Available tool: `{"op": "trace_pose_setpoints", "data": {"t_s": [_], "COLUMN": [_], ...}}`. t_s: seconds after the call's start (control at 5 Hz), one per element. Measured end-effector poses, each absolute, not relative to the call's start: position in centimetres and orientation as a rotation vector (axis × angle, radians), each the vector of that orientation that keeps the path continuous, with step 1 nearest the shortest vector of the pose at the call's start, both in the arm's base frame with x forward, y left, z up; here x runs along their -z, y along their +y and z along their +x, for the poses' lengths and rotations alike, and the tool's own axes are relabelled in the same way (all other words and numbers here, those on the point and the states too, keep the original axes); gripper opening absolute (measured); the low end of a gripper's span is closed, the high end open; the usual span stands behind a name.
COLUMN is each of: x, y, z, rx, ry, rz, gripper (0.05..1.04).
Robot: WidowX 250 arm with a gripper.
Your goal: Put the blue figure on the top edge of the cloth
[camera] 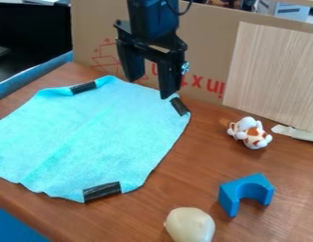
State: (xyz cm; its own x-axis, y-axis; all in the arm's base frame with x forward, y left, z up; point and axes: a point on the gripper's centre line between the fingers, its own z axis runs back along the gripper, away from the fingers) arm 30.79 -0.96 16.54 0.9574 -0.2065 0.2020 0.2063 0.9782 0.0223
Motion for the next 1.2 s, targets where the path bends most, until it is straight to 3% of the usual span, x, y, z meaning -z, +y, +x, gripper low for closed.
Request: {"op": "trace_pose_setpoints", "data": {"t_s": [0.2,0.4,0.6,1.2], "x": [-15.7,-14.1,-13.0,-8.8], "y": [-1.1,0.5,-1.7,-10.0], "z": [30.8,30.8,31.1,31.6], "rx": [0.212,0.2,0.302,0.556], "ry": [-0.178,-0.144,-0.121,-0.134], "rz": [-0.008,-0.083,-0.116,-0.073], "gripper": [0.999,0.999,0.999,0.999]}}
